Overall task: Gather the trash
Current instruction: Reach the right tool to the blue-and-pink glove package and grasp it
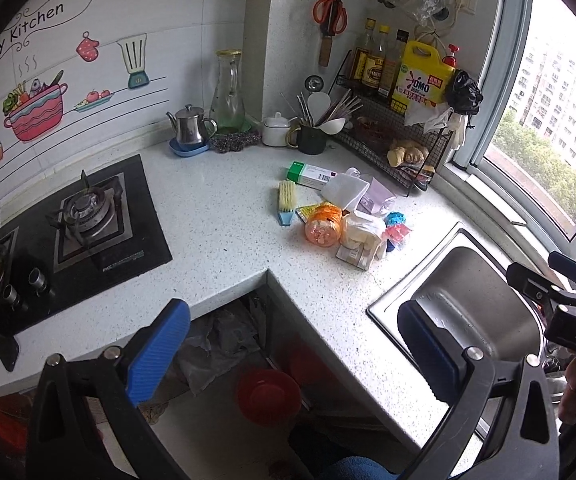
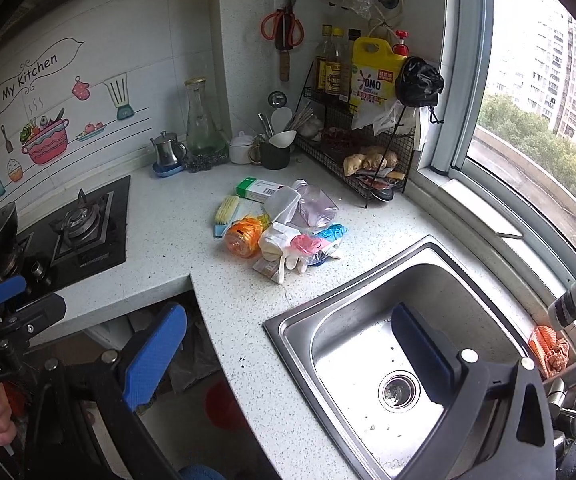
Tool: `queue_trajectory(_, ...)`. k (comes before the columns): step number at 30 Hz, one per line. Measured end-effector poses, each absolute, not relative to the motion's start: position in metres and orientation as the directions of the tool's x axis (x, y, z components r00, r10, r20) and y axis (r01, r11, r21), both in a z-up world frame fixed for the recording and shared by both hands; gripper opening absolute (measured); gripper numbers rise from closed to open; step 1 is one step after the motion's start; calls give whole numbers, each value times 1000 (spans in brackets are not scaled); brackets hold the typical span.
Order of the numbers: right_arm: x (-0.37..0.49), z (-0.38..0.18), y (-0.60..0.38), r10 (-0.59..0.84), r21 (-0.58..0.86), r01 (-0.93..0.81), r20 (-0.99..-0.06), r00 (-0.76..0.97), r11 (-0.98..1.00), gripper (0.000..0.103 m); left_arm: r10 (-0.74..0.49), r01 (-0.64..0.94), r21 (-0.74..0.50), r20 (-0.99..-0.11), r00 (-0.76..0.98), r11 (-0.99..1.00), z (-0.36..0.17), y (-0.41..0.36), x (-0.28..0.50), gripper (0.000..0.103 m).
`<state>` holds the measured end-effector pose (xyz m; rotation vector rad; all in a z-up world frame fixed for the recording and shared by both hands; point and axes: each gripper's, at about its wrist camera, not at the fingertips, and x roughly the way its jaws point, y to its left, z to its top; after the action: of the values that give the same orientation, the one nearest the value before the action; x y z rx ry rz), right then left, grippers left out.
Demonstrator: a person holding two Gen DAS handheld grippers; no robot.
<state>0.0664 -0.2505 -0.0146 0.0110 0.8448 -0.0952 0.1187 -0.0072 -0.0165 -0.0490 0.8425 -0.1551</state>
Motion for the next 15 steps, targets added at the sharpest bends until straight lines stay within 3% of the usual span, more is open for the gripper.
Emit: queue_trajectory(15, 223, -85, -320, -33, 73, 208, -884, 466, 976, 102, -166, 216, -59, -837, 521, 975, -66, -71, 309, 103)
